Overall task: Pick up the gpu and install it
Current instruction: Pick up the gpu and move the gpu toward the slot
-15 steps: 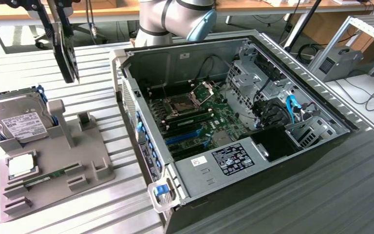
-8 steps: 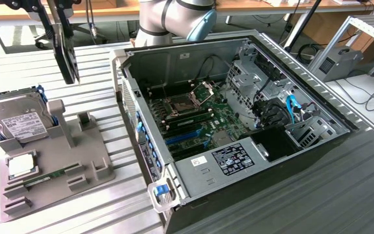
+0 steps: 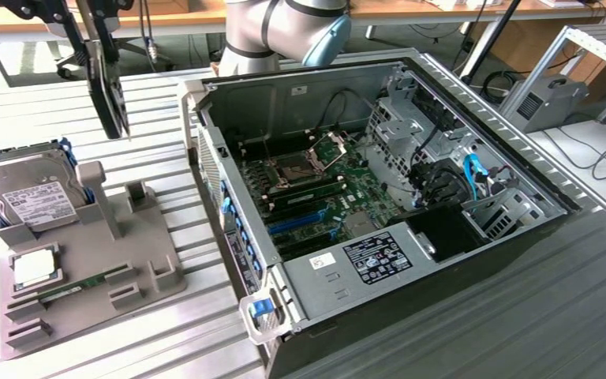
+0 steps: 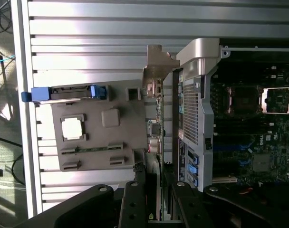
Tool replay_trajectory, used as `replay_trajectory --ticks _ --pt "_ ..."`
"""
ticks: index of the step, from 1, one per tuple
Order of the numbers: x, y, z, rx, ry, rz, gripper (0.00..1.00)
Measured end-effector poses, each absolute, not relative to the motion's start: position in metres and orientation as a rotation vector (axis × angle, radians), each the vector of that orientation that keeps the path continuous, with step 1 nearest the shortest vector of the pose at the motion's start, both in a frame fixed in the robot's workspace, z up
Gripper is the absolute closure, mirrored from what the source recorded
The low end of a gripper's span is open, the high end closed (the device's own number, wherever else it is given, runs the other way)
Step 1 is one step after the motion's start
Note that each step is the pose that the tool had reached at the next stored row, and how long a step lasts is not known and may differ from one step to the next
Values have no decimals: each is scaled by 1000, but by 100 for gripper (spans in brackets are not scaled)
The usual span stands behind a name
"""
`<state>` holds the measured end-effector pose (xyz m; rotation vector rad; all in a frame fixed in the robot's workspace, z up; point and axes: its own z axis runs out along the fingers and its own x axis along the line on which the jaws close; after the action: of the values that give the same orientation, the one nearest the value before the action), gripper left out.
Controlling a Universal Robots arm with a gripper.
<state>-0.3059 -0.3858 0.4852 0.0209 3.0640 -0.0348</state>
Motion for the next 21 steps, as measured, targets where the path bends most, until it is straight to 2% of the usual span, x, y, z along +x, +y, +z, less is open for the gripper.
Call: replay_trajectory --ticks 21 --pt "-306 -386 476 21 3064 -35 74"
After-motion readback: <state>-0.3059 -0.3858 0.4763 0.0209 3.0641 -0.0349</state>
